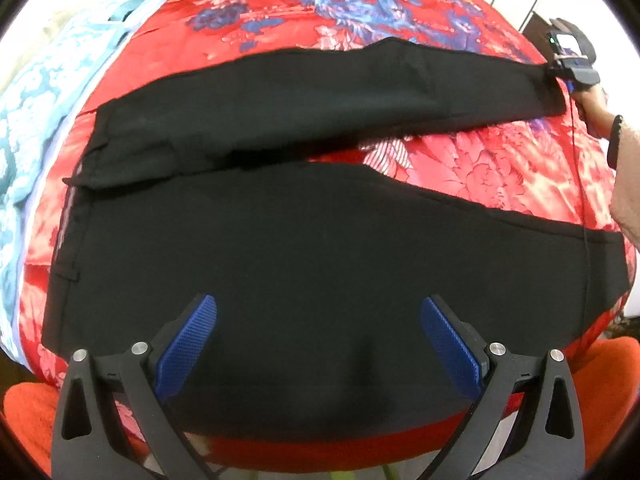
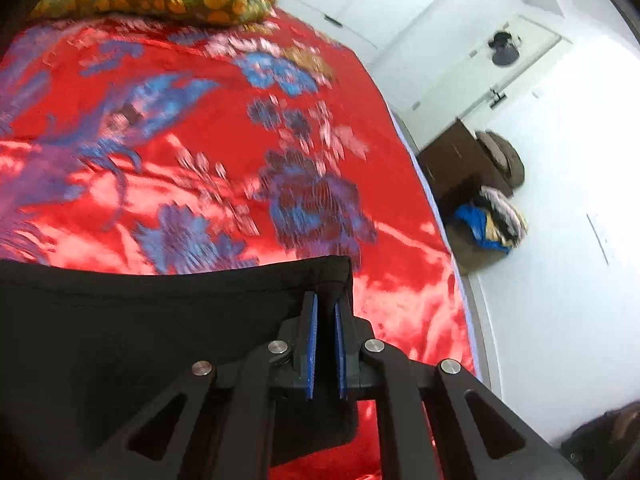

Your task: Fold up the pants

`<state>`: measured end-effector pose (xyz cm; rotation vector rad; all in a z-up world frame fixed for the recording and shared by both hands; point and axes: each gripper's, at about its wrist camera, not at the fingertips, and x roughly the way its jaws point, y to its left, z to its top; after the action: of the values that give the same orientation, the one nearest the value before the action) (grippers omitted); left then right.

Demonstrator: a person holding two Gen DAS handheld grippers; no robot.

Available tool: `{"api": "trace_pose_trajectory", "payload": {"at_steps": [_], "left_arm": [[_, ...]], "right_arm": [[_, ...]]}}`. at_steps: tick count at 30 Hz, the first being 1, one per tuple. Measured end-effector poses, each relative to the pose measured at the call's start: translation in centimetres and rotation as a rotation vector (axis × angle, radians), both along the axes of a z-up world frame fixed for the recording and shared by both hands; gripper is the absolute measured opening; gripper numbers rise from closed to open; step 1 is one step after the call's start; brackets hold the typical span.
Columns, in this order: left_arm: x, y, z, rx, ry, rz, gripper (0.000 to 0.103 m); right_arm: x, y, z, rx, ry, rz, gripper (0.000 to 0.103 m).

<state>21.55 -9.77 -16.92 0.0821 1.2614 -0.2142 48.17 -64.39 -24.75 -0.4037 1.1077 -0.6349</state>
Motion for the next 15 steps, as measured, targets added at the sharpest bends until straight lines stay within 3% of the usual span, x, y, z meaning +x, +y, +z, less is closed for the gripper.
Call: {"api": "trace_pose_trajectory", "payload": {"at_steps": [5, 13, 14, 15], "left_arm": [[0.2, -0.4, -1.0, 0.010, 0.019, 0.007, 0.102], [-0.2, -0.2, -1.0, 0.028, 0.007, 0.009, 0.102], [-0.1, -0.1, -0.8, 0.032, -0.005, 0.012, 0.102], [0.0, 0.2, -0.6, 0.039, -0.022, 0.021, 0.102]], "right_arm": [[-0.3, -1.3, -3.4, 0.030, 0.034, -0.059, 0.008], [-0.3, -2.3, -3.3, 0.083, 0.005, -0.086, 0.011], [-0.6, -2.6, -2.6, 0.119, -0.012, -0.090, 0.023], [-1.0, -3.0, -1.7, 0.140, -0.031, -0.106, 0.051]]}}
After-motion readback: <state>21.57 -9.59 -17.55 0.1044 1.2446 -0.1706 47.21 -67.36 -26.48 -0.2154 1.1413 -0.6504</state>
